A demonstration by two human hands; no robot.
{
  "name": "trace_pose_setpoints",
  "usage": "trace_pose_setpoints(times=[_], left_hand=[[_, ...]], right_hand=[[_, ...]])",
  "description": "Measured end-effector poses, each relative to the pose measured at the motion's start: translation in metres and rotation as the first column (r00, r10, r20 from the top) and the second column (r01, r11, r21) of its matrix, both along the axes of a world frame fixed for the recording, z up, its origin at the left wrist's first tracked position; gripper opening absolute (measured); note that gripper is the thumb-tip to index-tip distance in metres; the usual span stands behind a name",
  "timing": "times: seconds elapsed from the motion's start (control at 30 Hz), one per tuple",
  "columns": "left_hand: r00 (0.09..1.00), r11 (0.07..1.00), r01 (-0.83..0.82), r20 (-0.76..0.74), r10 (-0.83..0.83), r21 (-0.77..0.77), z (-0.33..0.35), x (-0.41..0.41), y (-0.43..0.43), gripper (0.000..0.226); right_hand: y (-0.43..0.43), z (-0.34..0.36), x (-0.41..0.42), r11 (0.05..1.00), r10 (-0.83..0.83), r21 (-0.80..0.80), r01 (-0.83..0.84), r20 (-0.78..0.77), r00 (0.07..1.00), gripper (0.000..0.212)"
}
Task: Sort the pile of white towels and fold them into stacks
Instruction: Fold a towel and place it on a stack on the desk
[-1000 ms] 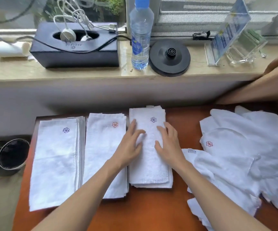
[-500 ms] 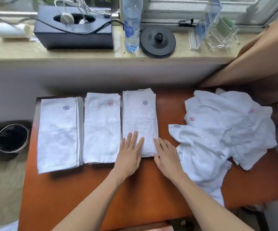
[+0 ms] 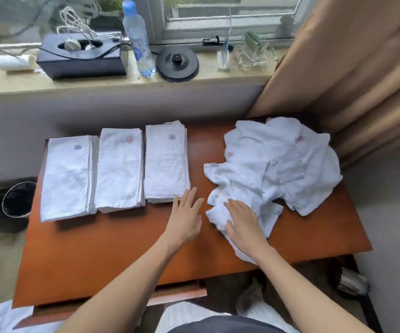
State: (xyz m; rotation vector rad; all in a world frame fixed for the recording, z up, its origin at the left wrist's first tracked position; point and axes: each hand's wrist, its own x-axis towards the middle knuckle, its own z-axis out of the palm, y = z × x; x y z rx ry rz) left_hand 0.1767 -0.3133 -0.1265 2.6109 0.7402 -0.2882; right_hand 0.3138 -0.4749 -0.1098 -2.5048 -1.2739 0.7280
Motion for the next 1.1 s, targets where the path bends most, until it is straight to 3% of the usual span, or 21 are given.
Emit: trace_pose_setpoints(times=[0.13, 0.3, 0.5, 0.8, 1.1], left_hand=[[1.000, 0.999, -0.024, 0.007, 0.024, 0.042, 0.012, 0.031, -0.065, 0.057], [0.995, 0.995, -0.093, 0.039, 0.094, -0.023, 0.024, 0.079, -0.174, 0.060], [0.977, 0.987, -0.159, 0.142, 0.156, 0.005, 0.053, 0.129, -0.226, 0.057], [0.970, 0.984, -0.176, 0.173, 0.169, 0.031, 0.062, 0.166, -0.221, 0.052], [0.968, 0.982, -0.187, 0.167, 0.189, -0.026, 0.024, 0.211, -0.184, 0.053]], right_hand=[[-0.066, 0.004, 0.037, 0.996, 0.013, 0.085, -0.010, -0.028, 1.000, 0.054], [-0.145, 0.013, 0.106, 0.988, 0.123, 0.086, -0.126, 0.039, 0.992, 0.056], [-0.191, 0.041, 0.164, 0.975, 0.151, 0.157, -0.159, 0.064, 0.986, 0.053], [-0.172, 0.043, 0.221, 0.973, 0.123, 0.192, -0.130, 0.049, 0.991, 0.046], [-0.121, 0.033, 0.281, 0.994, 0.106, -0.033, -0.107, -0.024, 0.994, 0.057]])
